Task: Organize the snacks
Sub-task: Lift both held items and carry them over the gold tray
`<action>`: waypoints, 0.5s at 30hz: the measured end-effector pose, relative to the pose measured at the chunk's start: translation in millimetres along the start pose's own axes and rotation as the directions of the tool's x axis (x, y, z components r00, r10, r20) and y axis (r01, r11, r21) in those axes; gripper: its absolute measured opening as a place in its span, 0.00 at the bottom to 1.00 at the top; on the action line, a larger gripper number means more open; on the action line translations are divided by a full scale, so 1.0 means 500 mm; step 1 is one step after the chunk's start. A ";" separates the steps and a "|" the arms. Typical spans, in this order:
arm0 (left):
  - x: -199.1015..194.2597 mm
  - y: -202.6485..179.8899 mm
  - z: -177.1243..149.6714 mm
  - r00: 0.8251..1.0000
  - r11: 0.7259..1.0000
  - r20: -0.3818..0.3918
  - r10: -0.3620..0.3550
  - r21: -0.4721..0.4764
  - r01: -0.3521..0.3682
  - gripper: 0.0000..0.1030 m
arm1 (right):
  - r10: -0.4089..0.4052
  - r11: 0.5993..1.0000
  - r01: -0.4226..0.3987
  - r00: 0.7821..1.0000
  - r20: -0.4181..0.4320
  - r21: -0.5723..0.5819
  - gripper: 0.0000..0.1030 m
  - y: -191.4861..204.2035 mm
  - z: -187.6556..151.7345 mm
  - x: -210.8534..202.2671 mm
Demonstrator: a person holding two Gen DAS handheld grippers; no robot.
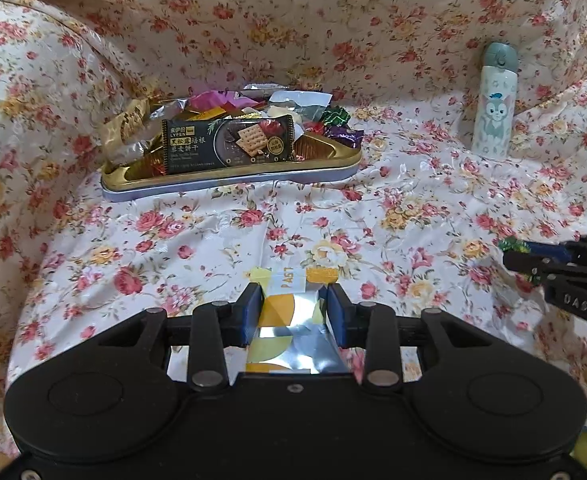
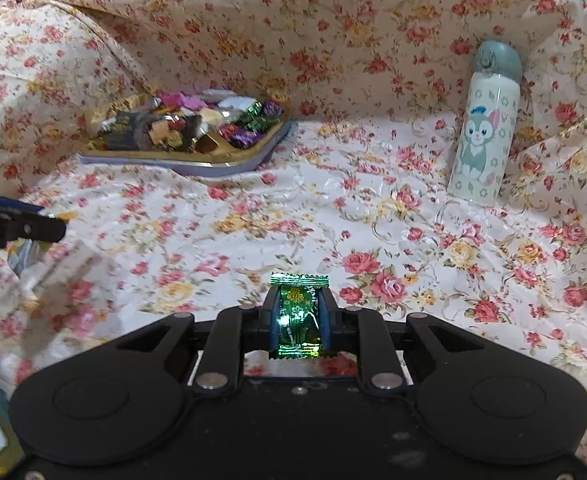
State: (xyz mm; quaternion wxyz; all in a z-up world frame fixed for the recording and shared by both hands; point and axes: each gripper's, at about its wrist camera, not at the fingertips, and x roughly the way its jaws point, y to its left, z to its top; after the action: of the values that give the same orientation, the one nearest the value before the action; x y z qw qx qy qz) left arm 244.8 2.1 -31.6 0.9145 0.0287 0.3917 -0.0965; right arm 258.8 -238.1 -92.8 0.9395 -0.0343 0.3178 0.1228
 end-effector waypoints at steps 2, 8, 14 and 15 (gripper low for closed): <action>-0.018 -0.006 -0.003 1.000 1.000 -0.005 0.004 0.013 -0.004 0.43 | 0.009 1.000 -0.009 1.000 0.013 0.004 0.20 0.010 0.007 -0.026; -0.075 -0.022 -0.016 1.000 1.000 -0.031 -0.002 0.028 0.003 0.43 | 0.047 0.999 -0.048 0.998 0.040 0.020 0.20 0.044 0.014 -0.110; -0.130 -0.034 -0.037 0.995 1.000 -0.094 0.009 0.027 -0.007 0.43 | 0.089 0.993 -0.092 0.995 0.043 0.072 0.20 0.074 0.000 -0.200; -0.136 -0.034 -0.043 0.994 1.000 -0.105 0.007 0.025 -0.004 0.43 | 0.101 0.991 -0.104 0.994 0.041 0.081 0.20 0.078 -0.005 -0.217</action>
State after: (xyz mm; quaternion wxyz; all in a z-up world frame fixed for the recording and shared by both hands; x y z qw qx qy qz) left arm 180.0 -1.5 3.1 0.8926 0.0462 0.4379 -0.0972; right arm 163.9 -223.5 -28.7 0.9384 0.0235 0.3065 0.1581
